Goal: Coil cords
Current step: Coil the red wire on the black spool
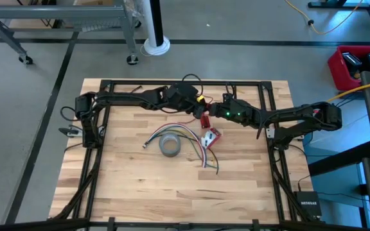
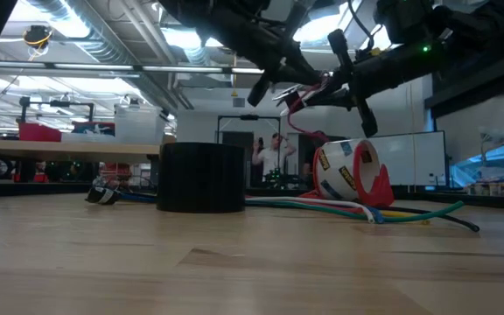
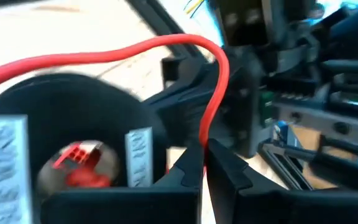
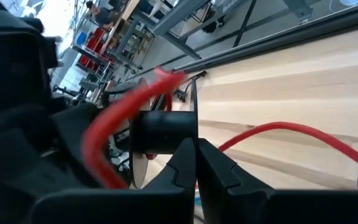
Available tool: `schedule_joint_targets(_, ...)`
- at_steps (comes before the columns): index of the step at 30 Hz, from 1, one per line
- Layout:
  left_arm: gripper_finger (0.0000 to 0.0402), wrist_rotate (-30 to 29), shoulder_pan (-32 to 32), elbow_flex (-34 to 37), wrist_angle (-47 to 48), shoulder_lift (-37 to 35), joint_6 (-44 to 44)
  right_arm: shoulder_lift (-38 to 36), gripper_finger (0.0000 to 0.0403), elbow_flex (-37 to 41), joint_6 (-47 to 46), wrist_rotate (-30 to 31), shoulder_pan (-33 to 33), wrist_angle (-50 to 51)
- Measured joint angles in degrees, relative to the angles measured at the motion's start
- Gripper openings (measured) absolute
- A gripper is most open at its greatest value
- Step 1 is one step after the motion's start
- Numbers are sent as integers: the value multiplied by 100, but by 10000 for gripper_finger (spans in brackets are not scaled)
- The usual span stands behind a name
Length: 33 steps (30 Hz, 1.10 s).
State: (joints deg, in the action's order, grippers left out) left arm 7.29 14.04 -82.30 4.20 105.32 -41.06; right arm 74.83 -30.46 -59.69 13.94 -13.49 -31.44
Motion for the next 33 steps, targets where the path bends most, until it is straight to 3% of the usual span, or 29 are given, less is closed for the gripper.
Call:
schedule_joint_targets(12,1,-31,-333,0,769,0,135,-13,5,0,128,207,-5,-1)
schedule_joint_targets(17,1,-728,-412,0,1369,-53,660,-252,5,0,297,155,-24,217)
schedule_joint_targets(24,1,-1745,-463,56,2242,-280,1000,-1018,5,0,460,133,-320,1430)
schedule_joint_targets(33,1,-2146,-446,659,1918,-242,1115,-1577,5,20,578,-271,-302,2742)
